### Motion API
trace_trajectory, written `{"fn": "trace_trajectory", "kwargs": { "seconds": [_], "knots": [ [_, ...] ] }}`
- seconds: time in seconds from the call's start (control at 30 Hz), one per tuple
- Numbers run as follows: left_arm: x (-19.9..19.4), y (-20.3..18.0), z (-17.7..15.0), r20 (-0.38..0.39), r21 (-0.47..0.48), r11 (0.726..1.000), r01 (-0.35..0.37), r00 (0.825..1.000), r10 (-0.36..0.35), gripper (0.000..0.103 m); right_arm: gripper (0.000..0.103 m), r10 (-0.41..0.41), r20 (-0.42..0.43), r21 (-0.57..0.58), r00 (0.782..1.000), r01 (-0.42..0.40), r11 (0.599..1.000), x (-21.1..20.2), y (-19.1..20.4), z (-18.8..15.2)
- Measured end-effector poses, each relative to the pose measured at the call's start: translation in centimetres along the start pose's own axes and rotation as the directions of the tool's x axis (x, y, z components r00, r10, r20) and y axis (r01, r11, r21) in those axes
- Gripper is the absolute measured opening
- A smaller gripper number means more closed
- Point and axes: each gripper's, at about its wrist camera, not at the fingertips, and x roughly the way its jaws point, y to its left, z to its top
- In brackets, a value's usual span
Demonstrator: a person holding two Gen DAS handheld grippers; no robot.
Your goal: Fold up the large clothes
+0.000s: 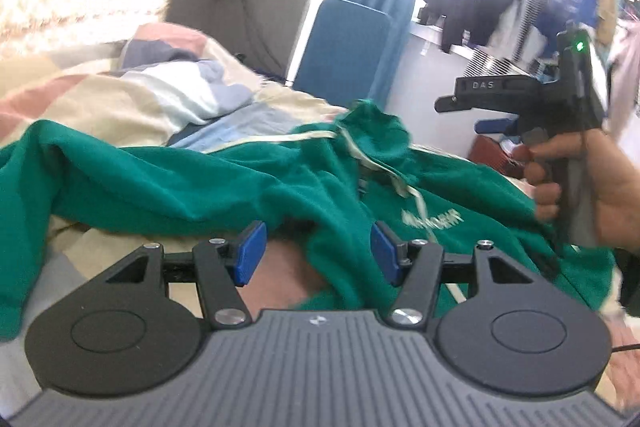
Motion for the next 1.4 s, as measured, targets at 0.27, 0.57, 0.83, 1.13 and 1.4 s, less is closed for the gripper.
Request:
{"fn": "trace_trajectory", "kwargs": {
  "seconds": [0.27,0.57,0.83,1.13,1.4],
  "knots": [
    [-6.4,-4.9,-2.9,-0.011,0.045,0.997,0.070,0.998,-0.069,0.064,0.074,-0.015,-0.130,0.111,0.991,0.030,0.993,-13.8,-3.1,-6.6],
    [-8.1,-3.4,-6.4,-0.090,-0.014,1.000,0.012,0.996,-0.013,0.064,0.075,-0.048,-0.232,0.287,0.972,0.116,0.951,-18.6,-8.5,-15.0],
    [-5.1,2.3,-6.5,-0.175,-0.121,0.981,-0.150,0.976,0.128,0.064,0.081,-0.106,-0.383,0.480,0.918,0.296,0.826,-16.4,-13.2,-20.2],
    [0.2,4.2,-8.2,-0.296,-0.131,0.972,-0.193,0.944,0.148,0.064,0.083,-0.057,-0.450,0.624,0.891,0.359,0.694,-14.7,-16.2,-23.4],
    [2.6,4.2,-9.3,-0.322,-0.176,0.976,-0.125,0.945,0.063,0.047,0.041,0.043,-0.436,0.572,0.899,0.240,0.784,-13.4,-13.6,-22.5]
  ]
}}
